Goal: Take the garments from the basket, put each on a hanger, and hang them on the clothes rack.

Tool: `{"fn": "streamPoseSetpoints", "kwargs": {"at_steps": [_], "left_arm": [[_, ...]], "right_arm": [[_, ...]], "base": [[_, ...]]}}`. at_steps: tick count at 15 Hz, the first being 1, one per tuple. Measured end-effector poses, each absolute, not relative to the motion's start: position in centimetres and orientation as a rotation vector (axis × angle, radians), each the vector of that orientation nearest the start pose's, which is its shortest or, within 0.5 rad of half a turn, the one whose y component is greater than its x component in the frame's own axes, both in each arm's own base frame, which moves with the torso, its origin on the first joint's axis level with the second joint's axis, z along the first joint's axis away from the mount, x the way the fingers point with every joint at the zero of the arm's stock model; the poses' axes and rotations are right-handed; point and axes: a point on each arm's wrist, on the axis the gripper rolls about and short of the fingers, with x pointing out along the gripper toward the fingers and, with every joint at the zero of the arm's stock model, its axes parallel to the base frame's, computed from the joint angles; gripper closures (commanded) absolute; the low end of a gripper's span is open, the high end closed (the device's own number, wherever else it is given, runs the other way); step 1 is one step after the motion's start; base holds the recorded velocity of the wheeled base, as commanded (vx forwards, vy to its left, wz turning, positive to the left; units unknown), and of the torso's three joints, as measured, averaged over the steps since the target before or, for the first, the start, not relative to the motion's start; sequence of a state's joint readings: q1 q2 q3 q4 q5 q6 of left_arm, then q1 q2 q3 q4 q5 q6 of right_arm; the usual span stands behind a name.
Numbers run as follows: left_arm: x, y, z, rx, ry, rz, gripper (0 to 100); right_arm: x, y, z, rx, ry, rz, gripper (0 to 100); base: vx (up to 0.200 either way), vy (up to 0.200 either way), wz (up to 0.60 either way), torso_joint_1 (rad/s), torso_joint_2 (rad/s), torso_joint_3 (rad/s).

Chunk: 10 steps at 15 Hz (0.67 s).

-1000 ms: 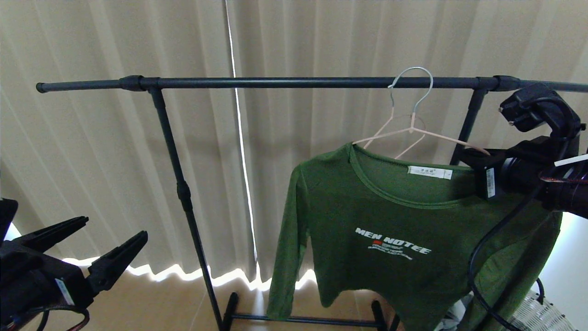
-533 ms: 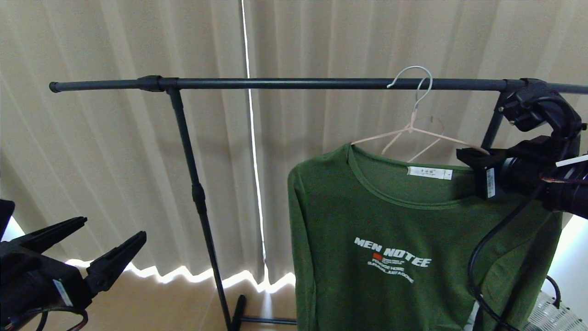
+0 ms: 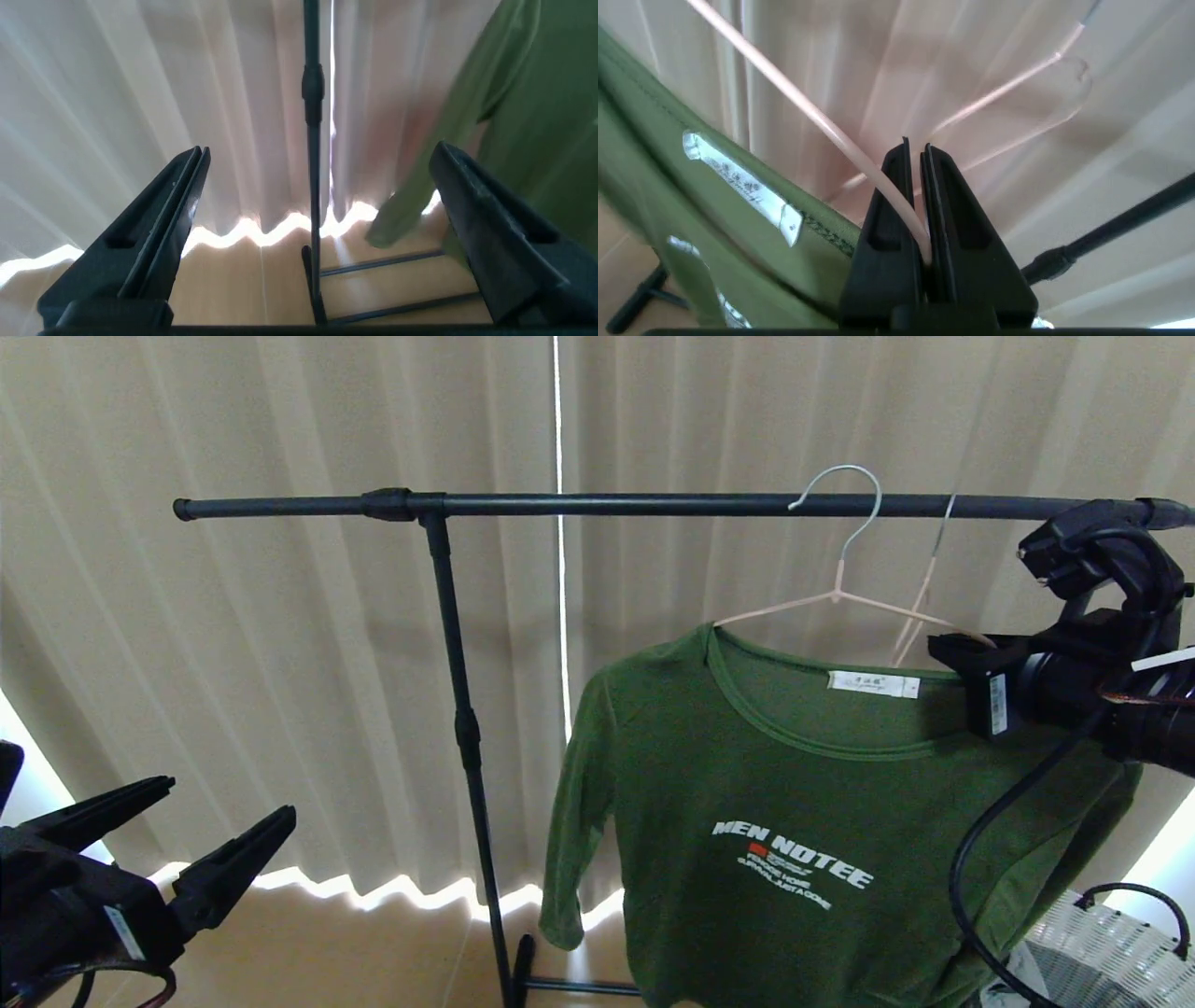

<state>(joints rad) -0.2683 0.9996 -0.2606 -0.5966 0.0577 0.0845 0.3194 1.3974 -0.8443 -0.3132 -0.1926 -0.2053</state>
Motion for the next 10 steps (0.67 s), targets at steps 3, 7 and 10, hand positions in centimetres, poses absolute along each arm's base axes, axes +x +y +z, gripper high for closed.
{"fn": "streamPoseSetpoints", "kwargs": {"at_steps": [3,7,10], "left_arm": [[11.43,-3.01,17.77,0.105,0.123,-0.216,0],[11.36,-2.95,17.87,0.108,0.117,-0.211,0],[11.32,-2.92,17.77,0.117,0.119,-0.211,0]], "right_arm": [[22.48,7.02,24.41,-0.264,0.216,0.151,100],[22.47,7.0,24.5,-0.264,0.213,0.15,100],[22.4,6.97,24.52,-0.264,0.213,0.149,100]], "base": [[0.0,0.0,0.0,0.0,0.0,0.0],[0.1,0.0,0.0,0.0,0.0,0.001],[0.2,0.0,0.0,-0.006,0.0,0.005]]}}
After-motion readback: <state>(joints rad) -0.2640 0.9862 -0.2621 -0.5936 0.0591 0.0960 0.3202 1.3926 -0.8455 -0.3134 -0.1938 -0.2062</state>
